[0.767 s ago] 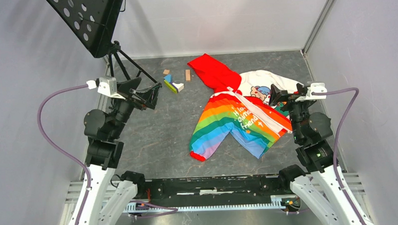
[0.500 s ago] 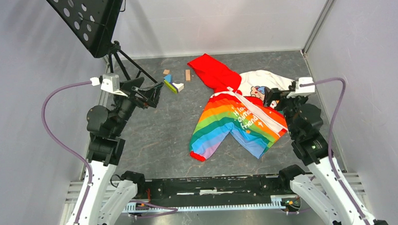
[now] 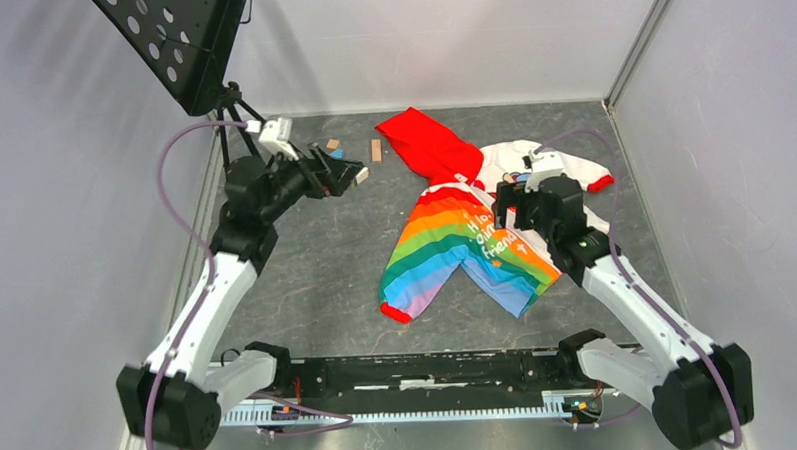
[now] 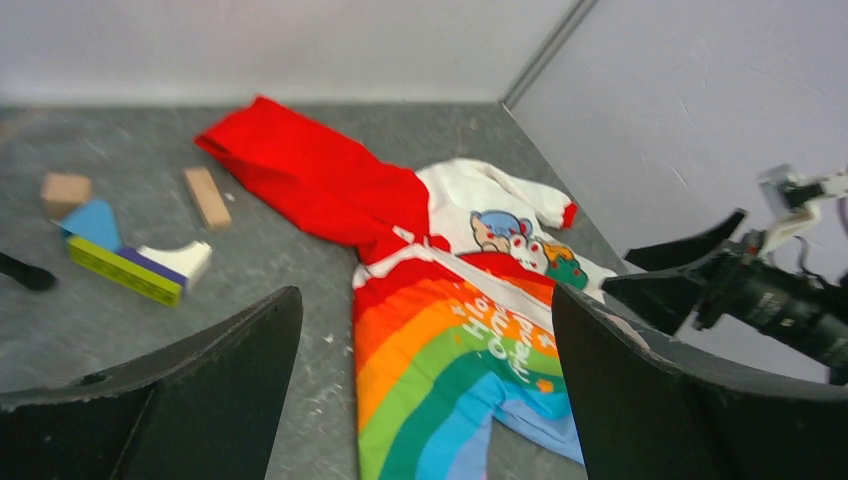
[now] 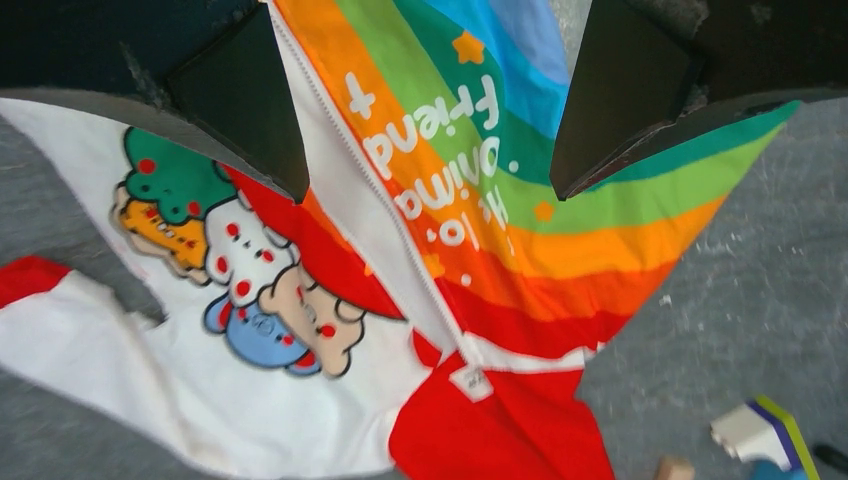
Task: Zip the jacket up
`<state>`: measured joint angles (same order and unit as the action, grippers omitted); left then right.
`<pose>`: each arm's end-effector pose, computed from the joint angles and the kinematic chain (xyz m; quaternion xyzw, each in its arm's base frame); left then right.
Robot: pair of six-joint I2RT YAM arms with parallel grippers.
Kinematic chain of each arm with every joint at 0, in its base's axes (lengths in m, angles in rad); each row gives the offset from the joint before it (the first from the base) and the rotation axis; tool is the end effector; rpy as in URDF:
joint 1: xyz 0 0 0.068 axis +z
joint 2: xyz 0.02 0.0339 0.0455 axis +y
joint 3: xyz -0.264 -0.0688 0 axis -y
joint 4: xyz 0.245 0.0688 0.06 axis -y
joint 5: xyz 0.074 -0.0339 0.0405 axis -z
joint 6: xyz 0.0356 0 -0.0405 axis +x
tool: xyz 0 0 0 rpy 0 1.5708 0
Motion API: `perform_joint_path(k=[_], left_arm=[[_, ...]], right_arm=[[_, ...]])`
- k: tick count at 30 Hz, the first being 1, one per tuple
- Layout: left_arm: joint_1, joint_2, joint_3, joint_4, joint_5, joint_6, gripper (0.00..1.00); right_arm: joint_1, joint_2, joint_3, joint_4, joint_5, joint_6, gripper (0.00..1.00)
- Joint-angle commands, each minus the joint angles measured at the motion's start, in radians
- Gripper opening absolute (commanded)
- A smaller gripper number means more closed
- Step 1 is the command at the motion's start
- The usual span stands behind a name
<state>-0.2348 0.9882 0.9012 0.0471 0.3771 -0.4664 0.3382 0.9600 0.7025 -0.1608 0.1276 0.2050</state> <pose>0.2217 -0.0665 0.3682 0.0472 0.7186 -0.3607 0.5928 0.2097 0.0689 0.2810 -0.0210 0.8373 0.0944 0.5382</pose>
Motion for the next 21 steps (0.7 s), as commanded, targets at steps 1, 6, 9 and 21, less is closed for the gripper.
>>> perform_joint_path(k=[1,6,9,21], left_arm=[[-0.048,0.182,0.077,-0.004,0.143,-0.150,1.00],[-0.157,0.430,0.156,-0.148,0.190,-0.168,1.00],[-0.206,0.520,0.191,-0.230,0.158,-0.145,0.97],[-0.273,0.797,0.321,-0.433,0.032,-0.103,0.86]], right_arm=[[-0.005,0.108,0.002,0.022,-0.042,0.022,0.98],[-0.028,0.248,0.011,0.145,-0.106,0.087,0.98],[-0.057,0.354,0.050,0.246,-0.125,0.180,0.94],[-0.167,0.690,0.220,0.514,-0.254,0.177,0.69]])
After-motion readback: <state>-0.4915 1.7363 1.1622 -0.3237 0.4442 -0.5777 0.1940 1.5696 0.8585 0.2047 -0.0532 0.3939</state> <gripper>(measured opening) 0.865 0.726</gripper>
